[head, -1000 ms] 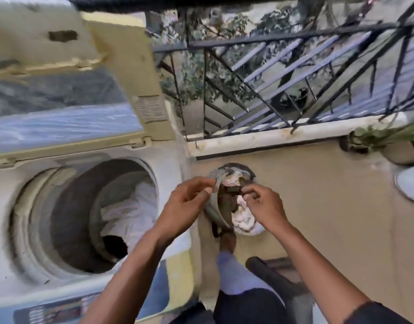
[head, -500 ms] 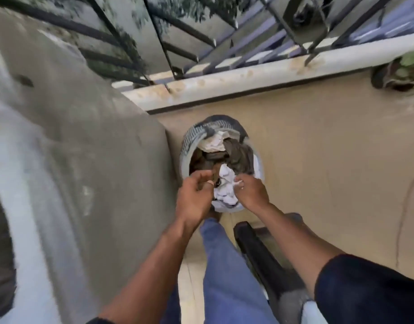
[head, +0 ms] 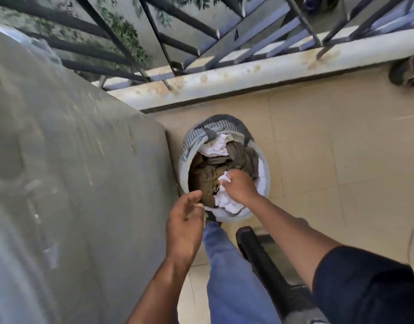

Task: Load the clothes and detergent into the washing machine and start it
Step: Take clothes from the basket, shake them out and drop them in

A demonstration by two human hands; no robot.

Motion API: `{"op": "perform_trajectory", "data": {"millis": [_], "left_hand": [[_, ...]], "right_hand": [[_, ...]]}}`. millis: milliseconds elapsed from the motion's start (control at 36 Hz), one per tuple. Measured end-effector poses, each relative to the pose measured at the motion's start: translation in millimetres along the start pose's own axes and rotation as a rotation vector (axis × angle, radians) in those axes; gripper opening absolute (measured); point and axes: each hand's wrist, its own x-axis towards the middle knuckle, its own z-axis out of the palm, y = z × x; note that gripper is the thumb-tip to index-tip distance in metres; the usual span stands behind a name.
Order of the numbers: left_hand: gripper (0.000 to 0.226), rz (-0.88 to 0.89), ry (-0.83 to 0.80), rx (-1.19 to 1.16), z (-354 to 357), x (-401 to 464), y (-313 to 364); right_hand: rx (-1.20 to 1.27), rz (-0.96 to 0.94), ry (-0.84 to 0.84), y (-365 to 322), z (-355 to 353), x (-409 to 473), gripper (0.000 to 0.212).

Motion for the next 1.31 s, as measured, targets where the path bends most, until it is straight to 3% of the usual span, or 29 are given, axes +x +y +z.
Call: {"op": "perform_trajectory", "data": {"millis": [56,111,194,250,306,417,583,639,722,778,861,944,1111,1250,1306], "left_hand": [[0.037,0.011,-0.009,0.008,-4.1,-8.1,9.0],[0.030,0.002,-0.045,0.044,-9.8,-19.9,18.1],[0.037,-0.015,-0.126,0.132,-19.6,-40.5,36.2],[0.039,0.014,-0.163,0.217,-29.9,-61.3,51.9],[0.036,0.066,-0.199,0.307,-42.0,-82.1,67.9],[0.048,0.180,-0.282,0.459,-64.4,-117.5,88.7],[0.077,0.339,-0.269,0.529,-91.9,-133.0,92.5],[0.083,0.407,-0.266,0.555,-98.3,-140.0,97.3],[0.080,0.479,-0.308,0.560,-104.6,-152.3,103.0],[0.074,0.503,-0.320,0.552,-107.3,-163.1,110.9],[0.039,0.528,-0.353,0.537,-110.0,-176.8,121.5],[0.015,0.534,-0.318,0.480,-117.6,-180.4,128.7],[0.032,0.582,-0.317,0.397,-157.8,-183.1,152.6],[0.033,0.640,-0.324,0.264,-197.6,-198.1,179.9],[0.040,0.669,-0.329,0.216,-209.9,-208.2,192.7]], "right_hand": [[0.005,-0.113,0.002,-20.9,-17.4,-30.3,0.047],[0.056,-0.175,-0.005,-43.5,-36.5,-66.0,0.048],[0.200,-0.206,-0.005,-69.4,-60.9,-118.4,0.039],[0.318,-0.215,-0.016,-90.9,-79.0,-158.3,0.022],[0.377,-0.232,0.003,-111.5,-98.4,-195.6,0.023],[0.501,-0.337,0.006,-134.3,-126.0,-252.7,0.009],[0.678,-0.459,0.031,-166.1,-160.1,-325.7,0.009],[0.820,-0.488,0.025,-178.1,-169.0,-352.0,0.020],[1.085,-0.539,-0.032,-194.9,-179.9,-386.6,0.037],[1.256,-0.577,-0.083,-206.4,-185.8,-406.8,0.027],[1.366,-0.681,-0.155,-225.0,-191.2,-430.7,0.027],[1.343,-0.739,-0.145,-242.1,-194.5,-448.2,0.022],[1.176,-0.689,0.103,-255.1,-198.9,-465.1,0.017],[0.614,-0.486,0.509,-233.1,-197.7,-438.2,0.005],[0.301,-0.357,0.620,-217.8,-194.8,-423.0,0.017]]}}
